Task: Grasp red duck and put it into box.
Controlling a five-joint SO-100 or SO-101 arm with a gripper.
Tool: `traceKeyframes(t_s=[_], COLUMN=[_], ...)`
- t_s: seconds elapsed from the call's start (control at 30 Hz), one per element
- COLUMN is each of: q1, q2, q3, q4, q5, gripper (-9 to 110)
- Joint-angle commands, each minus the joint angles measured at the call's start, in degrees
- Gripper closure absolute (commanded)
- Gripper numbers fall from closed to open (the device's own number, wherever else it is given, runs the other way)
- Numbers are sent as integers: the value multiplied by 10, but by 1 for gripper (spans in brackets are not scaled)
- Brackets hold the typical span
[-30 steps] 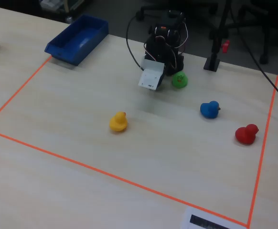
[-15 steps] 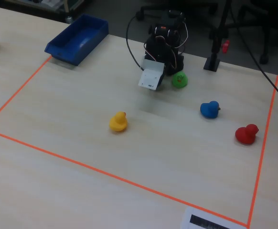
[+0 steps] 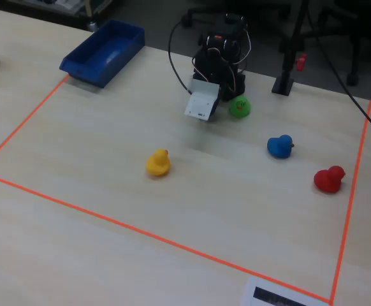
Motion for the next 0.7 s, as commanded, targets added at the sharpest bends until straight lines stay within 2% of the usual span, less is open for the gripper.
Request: traceKeyframes(t_s=[0.0,0.17,0.27,0.37,0.47,0.6,0.67], q1=[0,0,-37,-91,-164,-272,-331], q2=[-1,-1,-4,-83,-219,-343,-378], q3=[4,4,4,-22,-103,-229,-279], q4=[4,4,-27,-200,-374,-492,-512], q5=[-4,-5,-36,-50,15,95,114], gripper=[101,101,101,101,101,99,97])
